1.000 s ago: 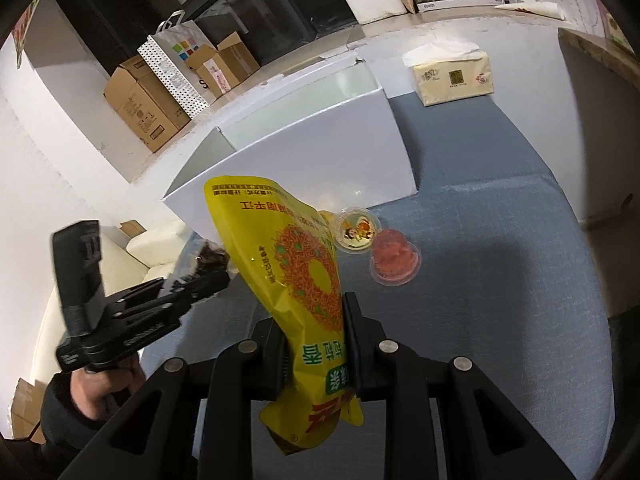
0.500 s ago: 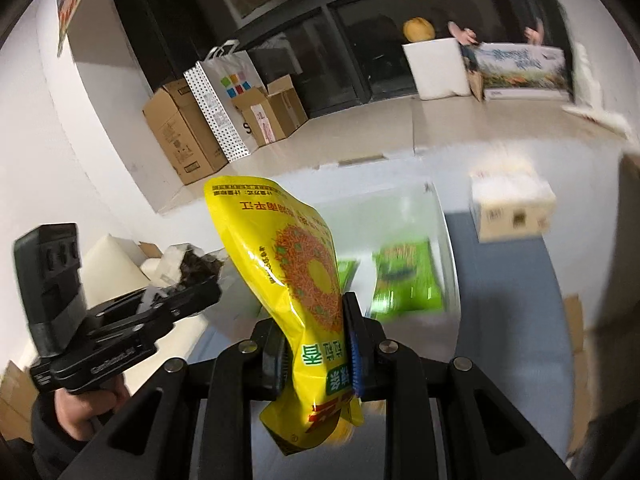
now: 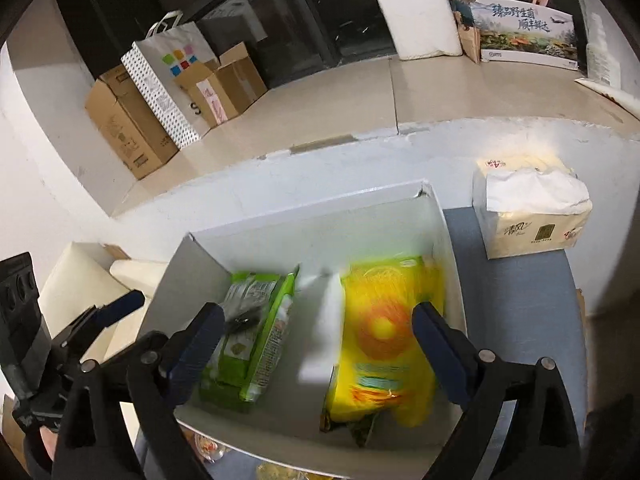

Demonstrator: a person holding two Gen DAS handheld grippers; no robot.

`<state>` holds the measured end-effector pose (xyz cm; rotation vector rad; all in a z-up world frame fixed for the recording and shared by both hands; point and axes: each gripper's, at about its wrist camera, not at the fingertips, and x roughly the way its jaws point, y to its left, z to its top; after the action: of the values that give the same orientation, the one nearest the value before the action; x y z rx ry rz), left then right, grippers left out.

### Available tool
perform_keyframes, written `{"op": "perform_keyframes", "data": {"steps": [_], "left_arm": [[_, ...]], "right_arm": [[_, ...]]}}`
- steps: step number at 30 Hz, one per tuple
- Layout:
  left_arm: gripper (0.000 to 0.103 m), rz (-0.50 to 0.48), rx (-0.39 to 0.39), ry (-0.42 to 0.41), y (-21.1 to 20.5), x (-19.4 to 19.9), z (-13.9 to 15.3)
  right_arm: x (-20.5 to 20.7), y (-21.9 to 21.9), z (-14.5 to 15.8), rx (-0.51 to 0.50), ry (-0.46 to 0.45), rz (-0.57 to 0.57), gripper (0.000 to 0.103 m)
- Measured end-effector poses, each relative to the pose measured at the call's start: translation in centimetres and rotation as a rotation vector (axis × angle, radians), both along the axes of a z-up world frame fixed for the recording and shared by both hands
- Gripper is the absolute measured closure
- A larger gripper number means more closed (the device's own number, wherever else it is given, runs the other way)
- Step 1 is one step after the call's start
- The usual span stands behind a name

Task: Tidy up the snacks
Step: 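Lower the yellow bag and clear packet into the white box, open both grippers, then grasp the pink jelly cup with the right gripper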

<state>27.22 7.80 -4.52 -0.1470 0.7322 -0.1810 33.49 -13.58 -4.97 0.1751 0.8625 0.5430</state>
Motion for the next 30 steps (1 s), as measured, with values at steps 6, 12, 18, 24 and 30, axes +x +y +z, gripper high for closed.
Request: {"op": "perform_keyframes", "data": {"steps": [6, 12, 18, 24, 30], "left_arm": [[0.000, -0.003, -0.011, -0.006, 0.1, -1.2, 0.0], [0.000, -0.007, -0.032, -0.017, 0.0, -3.6, 0.7], [0.000, -0.012, -0.054, -0.045, 0.0, -8.5, 1.0], [0.000, 0.022, -0.085, -0.020, 0.2, -14.2, -1.9], [0.000, 0.051, -0.092, 0.047, 0.7, -17.5, -5.3]], "right_arm": [[-2.0, -1.4, 1.3, -0.003, -0.042, -0.017, 0.000], [-5.3, -2.8, 3.8, -0.039, -0.130, -0.018, 0.000], [-9.9, -5.3, 4.3, -0.092, -0.208, -0.016, 0.000], [-14.7, -7.8, -0.4, -0.107, -0.149, -0.012, 0.000], [-15.5, -7.7, -6.8, -0.146, -0.044, -0.033, 0.000]]}}
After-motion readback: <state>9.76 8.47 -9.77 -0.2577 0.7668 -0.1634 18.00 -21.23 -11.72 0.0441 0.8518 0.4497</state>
